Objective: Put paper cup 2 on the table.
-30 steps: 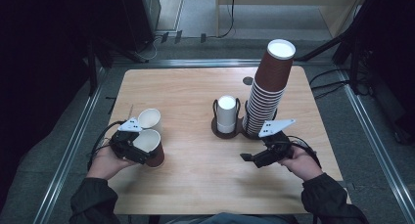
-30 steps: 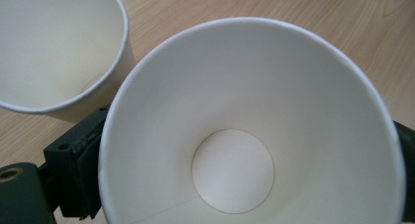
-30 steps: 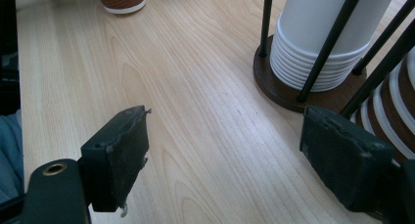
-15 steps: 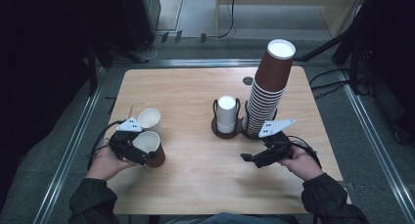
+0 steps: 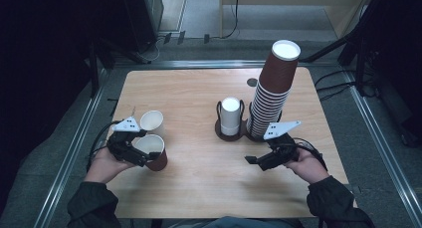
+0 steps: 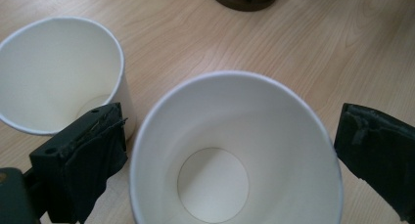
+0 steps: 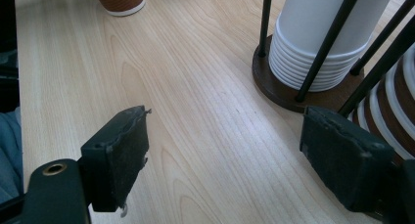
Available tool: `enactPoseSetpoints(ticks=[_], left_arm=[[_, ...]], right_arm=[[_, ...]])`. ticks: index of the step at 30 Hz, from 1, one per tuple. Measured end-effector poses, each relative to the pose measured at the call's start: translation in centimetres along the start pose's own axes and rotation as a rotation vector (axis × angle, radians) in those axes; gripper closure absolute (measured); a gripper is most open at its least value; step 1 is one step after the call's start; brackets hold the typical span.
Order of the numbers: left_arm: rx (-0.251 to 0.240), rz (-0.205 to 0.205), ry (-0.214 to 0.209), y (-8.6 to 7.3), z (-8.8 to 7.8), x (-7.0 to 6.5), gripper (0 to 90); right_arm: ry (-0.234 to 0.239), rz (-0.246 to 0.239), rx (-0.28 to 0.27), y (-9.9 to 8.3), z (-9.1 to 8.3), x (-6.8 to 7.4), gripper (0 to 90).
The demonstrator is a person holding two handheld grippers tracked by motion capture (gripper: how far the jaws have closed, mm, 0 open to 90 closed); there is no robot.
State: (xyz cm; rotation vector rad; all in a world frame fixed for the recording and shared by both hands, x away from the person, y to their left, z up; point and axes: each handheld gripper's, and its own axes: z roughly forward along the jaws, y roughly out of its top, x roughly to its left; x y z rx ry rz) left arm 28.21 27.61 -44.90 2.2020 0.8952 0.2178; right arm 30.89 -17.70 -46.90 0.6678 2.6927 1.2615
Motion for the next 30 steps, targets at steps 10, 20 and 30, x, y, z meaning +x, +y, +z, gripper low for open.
enactPoseSetpoints(ticks=[10, 20, 30], left_arm=[[-0.058, -0.031, 0.006, 1.4, -1.7, -0.5, 0.0], [-0.042, -0.032, 0.035, 3.5, -1.6, -2.0, 0.0], [-0.052, -0.040, 0.008, 4.6, 0.5, -3.0, 0.0]], right_arm=[[0.003, -0.006, 0.008, 0.0, 0.1, 0.1, 18.6], [0.002, -0.012, 0.007, 0.0, 0.1, 0.2, 18.6], [-0.001, -0.017, 0.007, -0.1, 0.0, 0.4, 18.6]])
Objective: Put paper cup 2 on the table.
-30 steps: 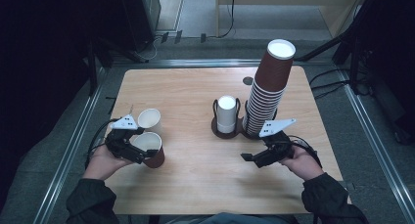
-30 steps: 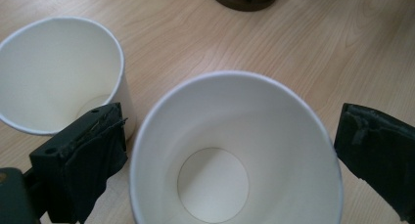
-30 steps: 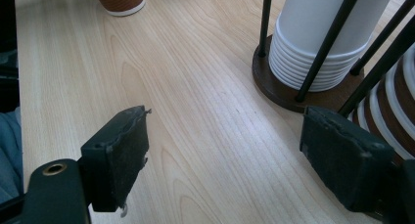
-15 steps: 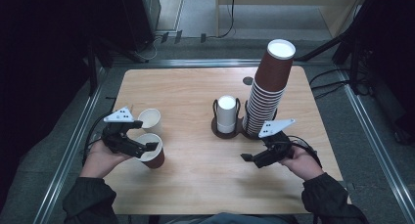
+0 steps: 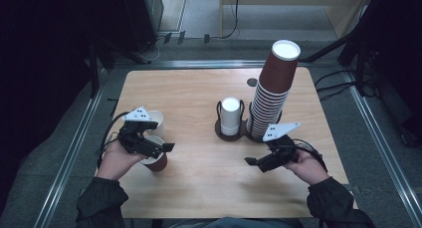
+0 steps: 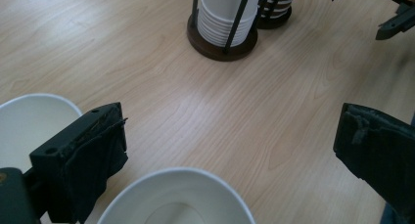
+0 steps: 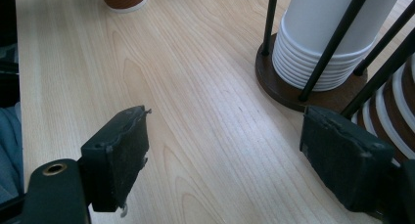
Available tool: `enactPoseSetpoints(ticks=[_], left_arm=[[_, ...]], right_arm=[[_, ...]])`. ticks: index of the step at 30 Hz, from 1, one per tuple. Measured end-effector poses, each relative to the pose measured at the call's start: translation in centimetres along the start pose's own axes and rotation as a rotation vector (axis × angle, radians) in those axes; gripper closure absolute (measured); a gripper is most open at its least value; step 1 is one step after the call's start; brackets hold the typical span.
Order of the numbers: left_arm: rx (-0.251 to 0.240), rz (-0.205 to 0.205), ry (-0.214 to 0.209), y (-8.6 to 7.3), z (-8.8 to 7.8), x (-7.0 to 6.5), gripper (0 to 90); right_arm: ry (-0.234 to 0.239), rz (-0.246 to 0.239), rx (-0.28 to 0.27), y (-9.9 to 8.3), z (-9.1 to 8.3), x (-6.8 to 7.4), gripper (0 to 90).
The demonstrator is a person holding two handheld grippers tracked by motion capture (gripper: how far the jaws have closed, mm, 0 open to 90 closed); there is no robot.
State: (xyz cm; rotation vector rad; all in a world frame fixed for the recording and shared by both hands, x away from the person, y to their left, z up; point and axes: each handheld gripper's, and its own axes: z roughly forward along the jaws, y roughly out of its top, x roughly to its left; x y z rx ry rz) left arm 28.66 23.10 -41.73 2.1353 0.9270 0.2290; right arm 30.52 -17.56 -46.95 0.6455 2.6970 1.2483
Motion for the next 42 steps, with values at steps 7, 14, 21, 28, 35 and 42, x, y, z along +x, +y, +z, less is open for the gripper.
enactPoseSetpoints(ticks=[7, 14, 21, 28, 35, 42], left_arm=[[-0.007, 0.023, 0.019, 0.9, 2.0, -1.4, 0.0], [0.019, 0.032, 0.024, 1.8, 3.7, -2.7, 0.0], [0.040, 0.098, 0.007, 2.4, 5.6, -4.5, 0.0], [0.030, 0.146, 0.016, 2.6, 7.4, -5.5, 0.0], [0.034, 0.160, 0.020, 2.7, 9.2, -6.5, 0.0], [0.044, 0.175, -0.006, 2.7, 10.8, -7.6, 0.0]], right_arm=[[0.001, -0.003, 0.004, -0.1, 0.1, 0.3, 18.6], [-0.001, 0.004, 0.005, -0.3, 0.0, 0.4, 18.6], [-0.006, 0.005, 0.007, -0.5, 0.0, 0.6, 18.6], [-0.006, 0.002, 0.013, -0.6, 0.0, 0.9, 18.6], [-0.005, 0.004, 0.017, -0.7, 0.2, 1.1, 18.6], [-0.010, 0.004, 0.024, -0.9, 0.2, 1.3, 18.5]])
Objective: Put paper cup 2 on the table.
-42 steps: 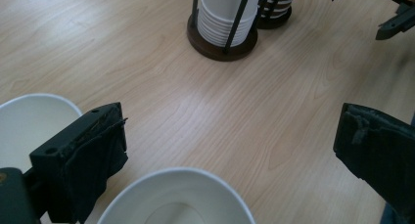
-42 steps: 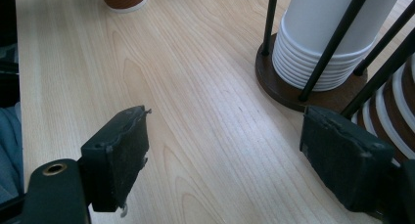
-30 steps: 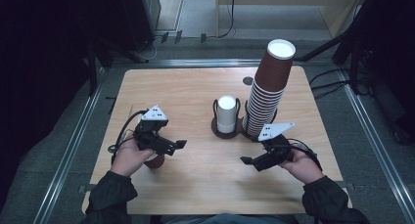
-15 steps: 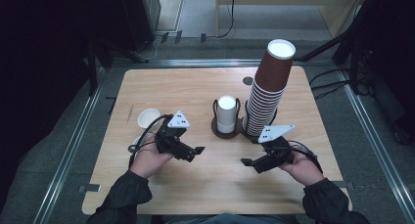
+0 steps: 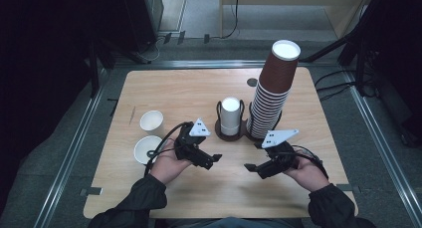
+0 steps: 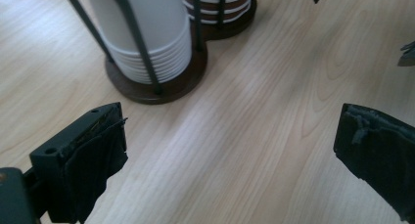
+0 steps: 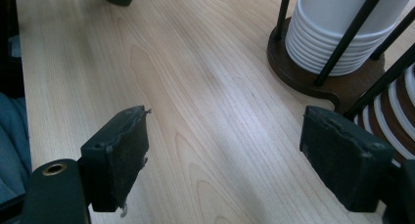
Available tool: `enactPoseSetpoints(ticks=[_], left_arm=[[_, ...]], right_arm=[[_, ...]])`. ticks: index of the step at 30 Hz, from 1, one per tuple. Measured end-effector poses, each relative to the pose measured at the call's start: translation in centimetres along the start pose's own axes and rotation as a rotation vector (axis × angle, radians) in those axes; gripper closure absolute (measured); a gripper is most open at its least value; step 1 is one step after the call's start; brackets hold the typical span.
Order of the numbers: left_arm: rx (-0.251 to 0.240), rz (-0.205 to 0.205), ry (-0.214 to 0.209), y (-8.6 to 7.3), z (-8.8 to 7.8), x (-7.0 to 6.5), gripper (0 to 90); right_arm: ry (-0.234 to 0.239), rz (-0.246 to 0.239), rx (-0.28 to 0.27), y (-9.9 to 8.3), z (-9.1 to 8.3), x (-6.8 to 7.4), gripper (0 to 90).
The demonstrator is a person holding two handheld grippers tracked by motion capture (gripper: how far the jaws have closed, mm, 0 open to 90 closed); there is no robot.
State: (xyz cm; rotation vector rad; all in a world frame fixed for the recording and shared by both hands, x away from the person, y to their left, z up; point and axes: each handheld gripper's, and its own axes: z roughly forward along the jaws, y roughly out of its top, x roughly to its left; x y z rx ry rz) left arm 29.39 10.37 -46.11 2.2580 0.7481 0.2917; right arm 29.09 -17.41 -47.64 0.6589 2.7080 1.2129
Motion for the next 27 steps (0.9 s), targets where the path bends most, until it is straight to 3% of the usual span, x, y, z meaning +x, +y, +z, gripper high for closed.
enactPoseSetpoints(ticks=[7, 12, 27], left_arm=[[0.005, 0.001, -0.019, -0.1, 1.6, -0.8, 0.0], [0.001, 0.011, -0.010, -0.3, 2.3, -1.2, 0.0], [0.019, -0.012, -0.036, -1.2, 3.3, -0.9, 0.0]], right_arm=[[-0.008, -0.032, 0.012, -0.2, 0.1, 0.1, 18.5], [-0.012, -0.062, 0.020, -0.4, 0.1, 0.2, 18.6], [0.018, -0.101, 0.033, -0.4, 0.9, 0.1, 18.6]])
